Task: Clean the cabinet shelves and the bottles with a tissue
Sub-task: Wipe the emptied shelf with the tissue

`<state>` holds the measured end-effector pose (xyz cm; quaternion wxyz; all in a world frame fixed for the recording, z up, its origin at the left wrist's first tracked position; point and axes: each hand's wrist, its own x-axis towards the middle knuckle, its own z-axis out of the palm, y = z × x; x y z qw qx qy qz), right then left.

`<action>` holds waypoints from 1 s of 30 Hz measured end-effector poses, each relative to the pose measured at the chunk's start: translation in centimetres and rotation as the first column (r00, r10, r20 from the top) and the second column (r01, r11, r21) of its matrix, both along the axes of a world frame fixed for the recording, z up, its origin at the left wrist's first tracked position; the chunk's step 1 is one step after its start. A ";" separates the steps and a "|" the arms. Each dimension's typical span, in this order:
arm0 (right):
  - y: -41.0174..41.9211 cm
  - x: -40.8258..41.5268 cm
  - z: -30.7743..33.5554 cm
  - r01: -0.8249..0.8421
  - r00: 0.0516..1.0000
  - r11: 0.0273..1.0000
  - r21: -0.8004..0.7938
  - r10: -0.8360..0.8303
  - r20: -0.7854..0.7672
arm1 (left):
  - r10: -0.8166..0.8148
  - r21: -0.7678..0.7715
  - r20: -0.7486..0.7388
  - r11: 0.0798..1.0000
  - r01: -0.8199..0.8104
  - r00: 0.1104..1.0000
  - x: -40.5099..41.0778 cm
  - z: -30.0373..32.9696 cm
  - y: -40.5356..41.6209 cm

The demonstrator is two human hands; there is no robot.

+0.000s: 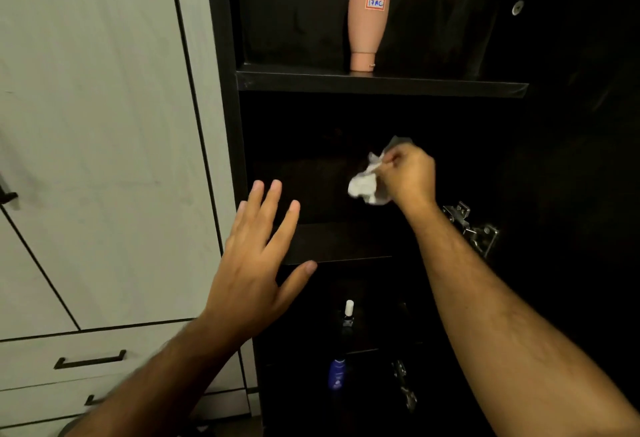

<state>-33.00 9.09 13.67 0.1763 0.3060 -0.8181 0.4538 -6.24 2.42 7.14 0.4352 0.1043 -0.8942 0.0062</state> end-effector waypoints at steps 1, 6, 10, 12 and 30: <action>-0.4 0.3 1.4 0.002 1.000 0.998 -0.065 -0.001 0.016 | -0.005 -0.024 -0.030 1.000 0.005 1.000 0.5 0.2 -0.2; -3.2 4.5 1.1 -0.152 0.976 0.988 0.034 0.156 -0.152 | 0.086 -0.020 -0.089 0.996 -0.088 0.992 1.0 1.4 -2.3; -3.4 6.2 -4.5 -0.238 0.921 0.900 0.365 0.329 -0.209 | 0.191 -0.009 -0.048 0.981 -0.192 0.980 0.7 1.9 -4.0; -2.7 5.5 -5.7 -0.196 0.938 0.899 0.391 0.288 -0.191 | 0.249 0.010 -0.021 0.968 -0.249 0.968 0.4 1.8 -4.7; -4.5 7.6 -0.4 -0.369 0.830 0.876 0.311 0.461 -0.314 | 0.358 0.068 -0.109 0.933 -0.352 0.927 -1.1 -0.1 -5.1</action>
